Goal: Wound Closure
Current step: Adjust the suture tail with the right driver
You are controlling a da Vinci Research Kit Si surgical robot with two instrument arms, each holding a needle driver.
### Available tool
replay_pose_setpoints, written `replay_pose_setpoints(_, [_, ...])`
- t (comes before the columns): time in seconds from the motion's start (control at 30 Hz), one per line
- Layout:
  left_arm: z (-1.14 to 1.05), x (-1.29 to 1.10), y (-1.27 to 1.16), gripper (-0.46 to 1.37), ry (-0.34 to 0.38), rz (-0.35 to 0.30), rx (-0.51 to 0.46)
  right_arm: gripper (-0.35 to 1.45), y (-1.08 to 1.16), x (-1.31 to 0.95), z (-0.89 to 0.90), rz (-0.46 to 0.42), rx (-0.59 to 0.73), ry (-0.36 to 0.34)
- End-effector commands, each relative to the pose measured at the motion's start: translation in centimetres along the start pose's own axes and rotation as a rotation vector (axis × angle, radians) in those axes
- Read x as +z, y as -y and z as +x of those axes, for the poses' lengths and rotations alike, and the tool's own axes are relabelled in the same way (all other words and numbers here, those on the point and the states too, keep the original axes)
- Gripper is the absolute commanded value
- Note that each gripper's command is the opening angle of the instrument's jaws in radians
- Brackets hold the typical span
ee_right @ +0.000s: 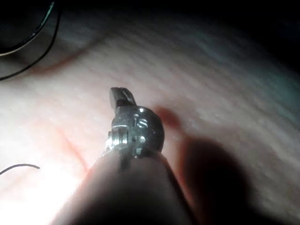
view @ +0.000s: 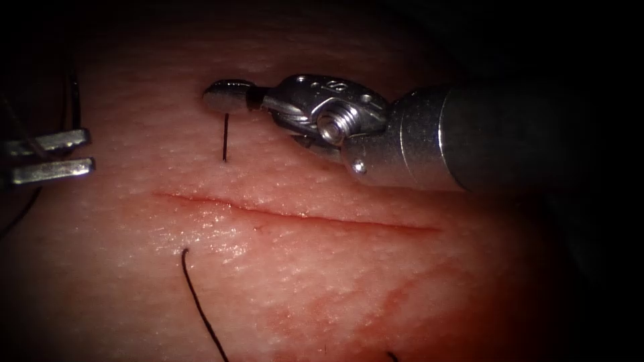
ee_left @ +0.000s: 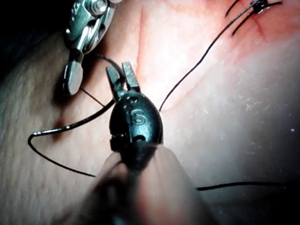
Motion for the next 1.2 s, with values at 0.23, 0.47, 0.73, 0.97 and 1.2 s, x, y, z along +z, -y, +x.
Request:
replay_pose_setpoints(0.23, [0.0,0.0,-0.01,-0.35,0.0,-0.008,0.0,-0.35,0.0,-0.03,0.04,-0.005,-0.006,-0.011])
replay_pose_setpoints(0.47, [-0.01,0.01,-0.01,-0.35,-0.001,-0.01,0.0,-0.35,0.01,-0.06,0.12,-0.008,-0.009,-0.026])
replay_pose_setpoints(0.73, [-0.01,0.01,-0.01,-0.35,-0.001,-0.01,0.001,-0.35,0.03,-0.06,0.12,-0.006,-0.008,-0.028])
replay_pose_setpoints(0.97, [-0.02,0.01,-0.01,-0.35,-0.001,-0.01,0.001,-0.35,0.04,-0.05,0.1,0.008,-0.01,-0.039])
replay_pose_setpoints(1.2, [-0.02,0.02,0.0,-0.35,-0.002,-0.011,0.002,0.7,0.06,-0.03,0.08,0.045,-0.013,-0.062])
